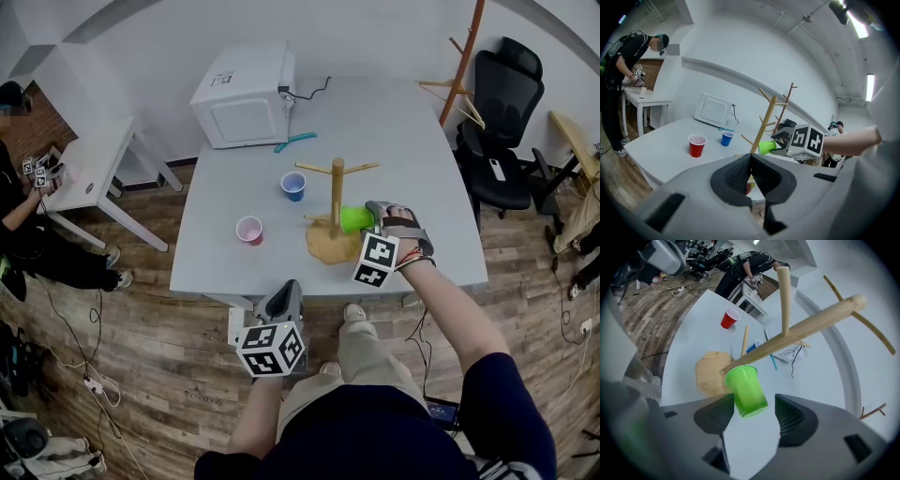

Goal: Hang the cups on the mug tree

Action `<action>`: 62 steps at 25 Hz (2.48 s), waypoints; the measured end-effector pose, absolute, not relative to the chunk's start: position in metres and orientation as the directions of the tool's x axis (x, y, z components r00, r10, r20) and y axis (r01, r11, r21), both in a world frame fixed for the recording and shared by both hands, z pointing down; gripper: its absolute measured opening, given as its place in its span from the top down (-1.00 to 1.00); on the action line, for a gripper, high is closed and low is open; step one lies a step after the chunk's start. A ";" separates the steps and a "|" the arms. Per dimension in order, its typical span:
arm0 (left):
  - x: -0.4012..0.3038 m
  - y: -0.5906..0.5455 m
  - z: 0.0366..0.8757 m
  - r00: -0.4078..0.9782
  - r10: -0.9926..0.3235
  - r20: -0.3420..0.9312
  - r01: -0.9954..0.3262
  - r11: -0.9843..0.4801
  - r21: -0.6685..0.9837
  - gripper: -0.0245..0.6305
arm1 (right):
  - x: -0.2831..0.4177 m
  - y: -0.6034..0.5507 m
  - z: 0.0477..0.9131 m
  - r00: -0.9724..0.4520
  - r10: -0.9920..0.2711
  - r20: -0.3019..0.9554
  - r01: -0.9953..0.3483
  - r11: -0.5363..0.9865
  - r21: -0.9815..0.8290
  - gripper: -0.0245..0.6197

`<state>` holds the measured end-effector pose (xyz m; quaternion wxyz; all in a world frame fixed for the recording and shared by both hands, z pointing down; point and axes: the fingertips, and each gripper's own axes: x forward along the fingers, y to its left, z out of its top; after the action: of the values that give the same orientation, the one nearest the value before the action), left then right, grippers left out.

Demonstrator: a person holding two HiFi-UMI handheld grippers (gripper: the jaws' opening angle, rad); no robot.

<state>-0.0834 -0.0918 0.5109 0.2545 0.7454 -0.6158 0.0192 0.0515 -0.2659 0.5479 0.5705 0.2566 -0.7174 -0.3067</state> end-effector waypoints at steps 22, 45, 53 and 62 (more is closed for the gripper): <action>-0.063 -0.075 0.507 0.287 -0.896 0.338 -0.924 -0.166 0.345 0.87 | 0.070 -0.208 0.507 -0.342 -0.751 0.564 -0.387 0.660 0.644 0.59; -0.045 -0.061 0.503 0.330 -0.883 0.334 -0.914 -0.211 0.345 0.87 | 0.101 -0.122 0.479 -0.439 -0.824 0.358 -0.840 0.517 0.162 0.82; -0.038 -0.058 0.503 0.350 -0.875 0.334 -0.911 -0.234 0.339 0.87 | 0.101 -0.104 0.478 -0.450 -0.827 0.338 -0.859 0.504 0.090 0.82; -0.039 -0.060 0.500 0.349 -0.876 0.333 -0.913 -0.238 0.331 0.87 | 0.095 -0.106 0.477 -0.459 -0.819 0.343 -0.852 0.515 0.089 0.82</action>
<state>-0.0388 -0.0605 0.4997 0.2389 0.7858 -0.5692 0.0387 0.0953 -0.1062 0.4766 0.1739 0.4901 -0.8528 0.0475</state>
